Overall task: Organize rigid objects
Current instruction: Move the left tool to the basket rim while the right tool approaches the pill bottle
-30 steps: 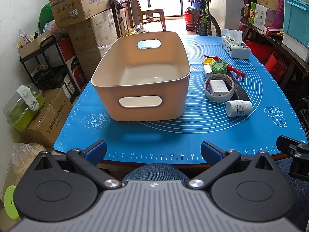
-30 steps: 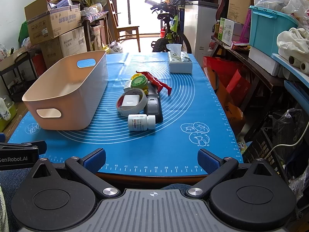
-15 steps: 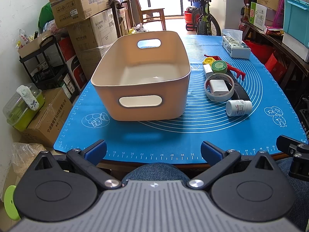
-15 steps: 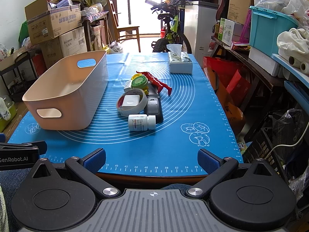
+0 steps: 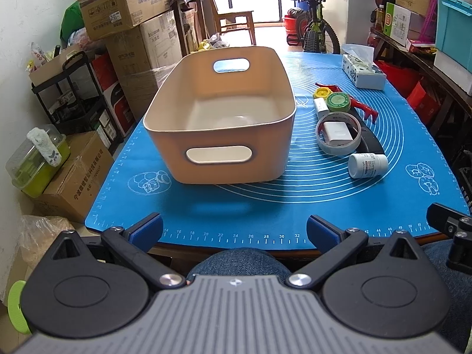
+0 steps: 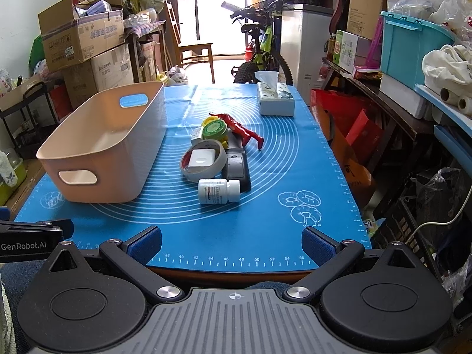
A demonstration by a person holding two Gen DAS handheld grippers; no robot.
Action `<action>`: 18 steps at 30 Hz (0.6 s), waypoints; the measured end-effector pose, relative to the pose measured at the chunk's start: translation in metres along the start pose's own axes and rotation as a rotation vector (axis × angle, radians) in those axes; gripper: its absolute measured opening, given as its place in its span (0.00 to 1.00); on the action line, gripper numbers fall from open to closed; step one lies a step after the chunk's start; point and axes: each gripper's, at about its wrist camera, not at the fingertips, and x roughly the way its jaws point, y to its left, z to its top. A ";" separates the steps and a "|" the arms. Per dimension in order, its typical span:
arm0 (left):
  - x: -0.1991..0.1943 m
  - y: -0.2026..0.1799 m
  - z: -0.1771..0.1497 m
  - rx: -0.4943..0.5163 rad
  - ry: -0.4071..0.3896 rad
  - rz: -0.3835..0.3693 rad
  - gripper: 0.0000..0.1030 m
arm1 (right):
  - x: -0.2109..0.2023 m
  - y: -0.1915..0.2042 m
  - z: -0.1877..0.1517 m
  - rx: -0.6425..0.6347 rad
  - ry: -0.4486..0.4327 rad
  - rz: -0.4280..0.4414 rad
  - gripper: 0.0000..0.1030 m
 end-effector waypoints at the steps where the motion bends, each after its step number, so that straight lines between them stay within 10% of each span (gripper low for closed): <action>1: -0.001 0.002 0.002 -0.009 0.006 0.001 0.99 | -0.002 -0.001 0.002 0.011 -0.005 0.001 0.97; 18: 0.011 0.060 0.104 -0.099 -0.041 0.123 0.99 | 0.033 0.021 0.067 0.008 -0.086 -0.022 0.97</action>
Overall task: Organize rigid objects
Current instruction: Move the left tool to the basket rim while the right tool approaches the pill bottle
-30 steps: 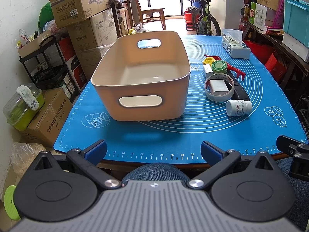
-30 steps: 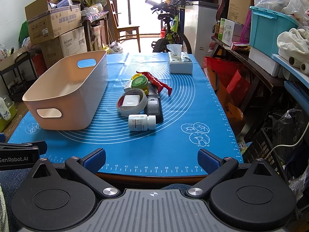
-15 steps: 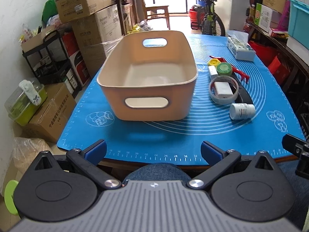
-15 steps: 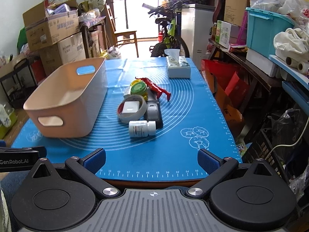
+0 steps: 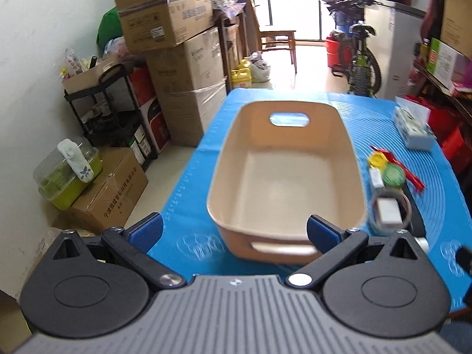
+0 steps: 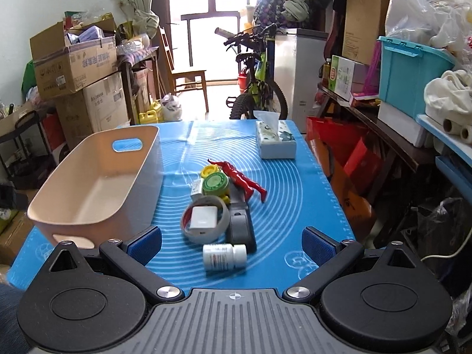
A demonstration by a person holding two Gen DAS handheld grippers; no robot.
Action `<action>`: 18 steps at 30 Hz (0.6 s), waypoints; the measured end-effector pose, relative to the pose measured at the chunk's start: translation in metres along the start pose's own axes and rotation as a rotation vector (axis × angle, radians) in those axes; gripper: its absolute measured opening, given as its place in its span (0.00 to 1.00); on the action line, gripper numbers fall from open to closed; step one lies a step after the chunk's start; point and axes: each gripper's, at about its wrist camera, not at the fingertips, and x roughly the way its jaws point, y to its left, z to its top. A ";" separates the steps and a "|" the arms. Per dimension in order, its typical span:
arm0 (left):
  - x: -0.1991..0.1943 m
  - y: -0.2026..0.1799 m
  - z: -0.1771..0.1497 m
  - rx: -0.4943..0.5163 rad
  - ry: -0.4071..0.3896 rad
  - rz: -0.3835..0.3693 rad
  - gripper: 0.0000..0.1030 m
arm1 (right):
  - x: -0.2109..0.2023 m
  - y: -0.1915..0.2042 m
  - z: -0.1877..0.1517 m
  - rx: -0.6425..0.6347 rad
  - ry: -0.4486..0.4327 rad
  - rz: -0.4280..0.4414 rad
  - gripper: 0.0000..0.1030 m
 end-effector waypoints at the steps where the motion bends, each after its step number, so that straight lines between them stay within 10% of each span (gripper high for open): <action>1: 0.006 0.003 0.006 -0.005 0.003 0.009 0.99 | 0.005 0.002 0.003 -0.003 0.002 -0.003 0.97; 18: 0.127 0.029 0.060 -0.003 0.199 0.040 0.99 | 0.114 0.000 0.018 0.056 0.125 -0.059 0.97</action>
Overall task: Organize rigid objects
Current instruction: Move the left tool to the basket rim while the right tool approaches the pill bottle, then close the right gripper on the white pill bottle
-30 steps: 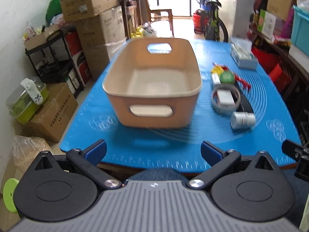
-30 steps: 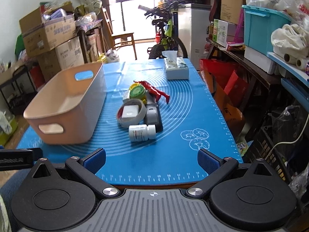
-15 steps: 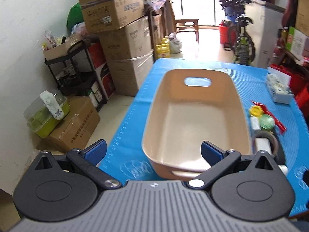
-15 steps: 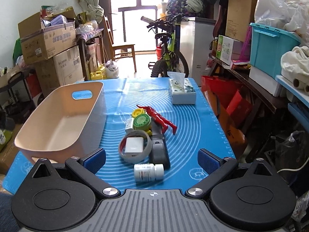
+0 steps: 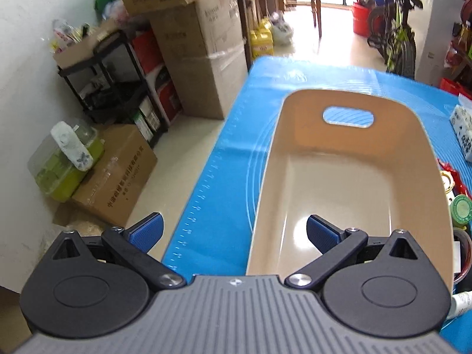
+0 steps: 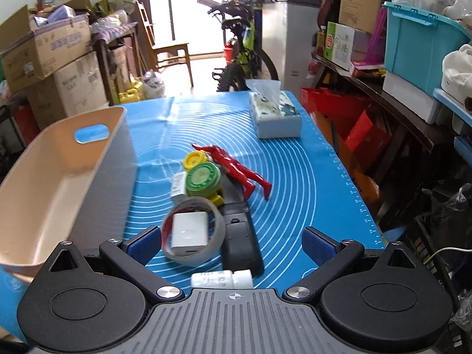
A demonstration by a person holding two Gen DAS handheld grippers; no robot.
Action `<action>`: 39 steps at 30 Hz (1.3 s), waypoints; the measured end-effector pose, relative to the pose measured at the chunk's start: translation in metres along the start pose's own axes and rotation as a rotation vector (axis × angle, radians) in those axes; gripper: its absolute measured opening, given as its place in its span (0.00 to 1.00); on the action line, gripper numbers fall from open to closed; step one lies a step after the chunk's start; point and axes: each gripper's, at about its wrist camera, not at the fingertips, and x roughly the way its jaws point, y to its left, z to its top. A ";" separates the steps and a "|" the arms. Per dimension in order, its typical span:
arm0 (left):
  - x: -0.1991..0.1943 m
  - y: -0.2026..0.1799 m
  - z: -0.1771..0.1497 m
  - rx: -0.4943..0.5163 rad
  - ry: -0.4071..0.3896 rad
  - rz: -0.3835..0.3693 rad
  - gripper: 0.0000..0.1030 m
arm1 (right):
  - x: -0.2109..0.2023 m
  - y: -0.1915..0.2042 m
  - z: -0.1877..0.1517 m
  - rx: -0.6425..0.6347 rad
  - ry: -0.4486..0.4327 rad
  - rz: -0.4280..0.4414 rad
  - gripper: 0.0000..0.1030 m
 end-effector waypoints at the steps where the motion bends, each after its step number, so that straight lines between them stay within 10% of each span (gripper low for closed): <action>1: 0.005 0.000 0.000 0.005 0.017 -0.019 0.99 | 0.005 -0.001 0.001 0.005 0.009 -0.001 0.97; 6: 0.023 -0.003 -0.007 0.058 0.073 -0.017 0.98 | 0.026 0.003 -0.007 -0.012 0.056 0.004 0.96; 8: 0.029 -0.002 -0.011 0.070 0.092 -0.016 0.80 | 0.032 0.007 -0.011 -0.040 0.074 -0.001 0.95; 22: 0.044 0.005 -0.008 0.011 0.171 -0.151 0.51 | 0.067 0.029 -0.033 -0.160 0.180 -0.051 0.93; 31: 0.049 0.005 -0.006 0.005 0.193 -0.159 0.08 | 0.078 0.028 -0.037 -0.172 0.209 -0.055 0.83; 39: 0.048 0.004 -0.005 -0.011 0.190 -0.177 0.07 | 0.072 0.024 -0.036 -0.158 0.198 -0.051 0.64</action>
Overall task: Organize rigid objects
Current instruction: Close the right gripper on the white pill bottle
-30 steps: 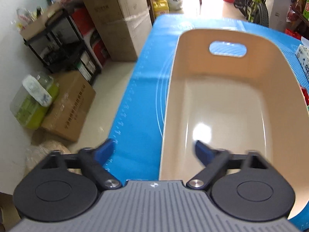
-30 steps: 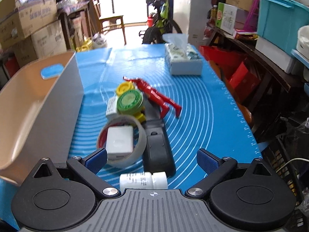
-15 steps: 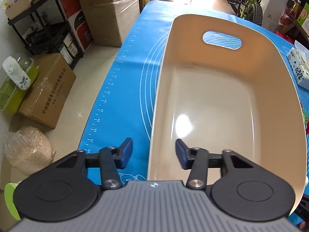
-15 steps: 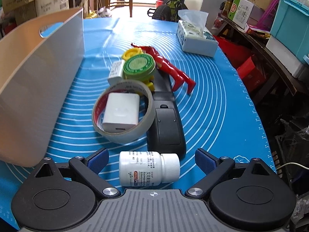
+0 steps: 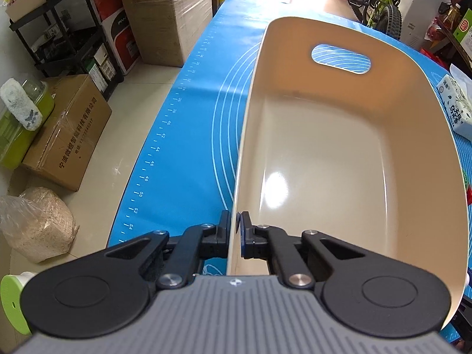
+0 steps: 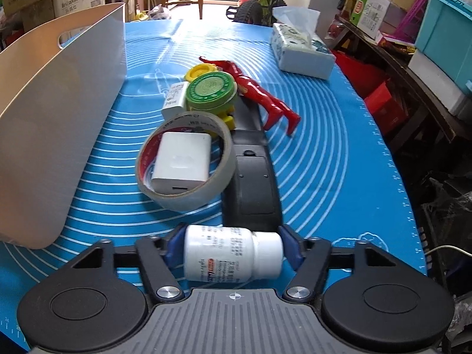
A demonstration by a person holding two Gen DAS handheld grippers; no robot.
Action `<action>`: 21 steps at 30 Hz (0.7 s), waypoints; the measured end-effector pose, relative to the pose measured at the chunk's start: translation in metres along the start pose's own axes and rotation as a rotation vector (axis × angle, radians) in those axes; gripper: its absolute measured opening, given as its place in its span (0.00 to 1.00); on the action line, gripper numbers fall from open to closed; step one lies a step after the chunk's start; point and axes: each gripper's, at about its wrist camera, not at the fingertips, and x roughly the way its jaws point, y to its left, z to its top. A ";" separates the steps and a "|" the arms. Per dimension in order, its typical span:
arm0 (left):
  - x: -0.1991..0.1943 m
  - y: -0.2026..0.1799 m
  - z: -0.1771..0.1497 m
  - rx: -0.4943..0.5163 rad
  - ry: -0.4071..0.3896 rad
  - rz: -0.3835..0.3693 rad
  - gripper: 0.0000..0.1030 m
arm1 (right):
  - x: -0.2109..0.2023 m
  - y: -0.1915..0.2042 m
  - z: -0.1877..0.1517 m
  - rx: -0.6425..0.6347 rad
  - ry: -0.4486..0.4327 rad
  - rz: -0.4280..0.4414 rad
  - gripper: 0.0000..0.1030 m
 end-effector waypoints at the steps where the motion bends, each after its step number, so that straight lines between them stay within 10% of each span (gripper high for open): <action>1: 0.000 0.000 0.000 -0.001 0.000 0.000 0.07 | -0.002 -0.001 0.000 0.008 -0.007 0.001 0.63; 21: 0.002 -0.001 0.000 -0.004 0.004 0.004 0.07 | -0.082 0.014 0.066 0.013 -0.286 0.058 0.62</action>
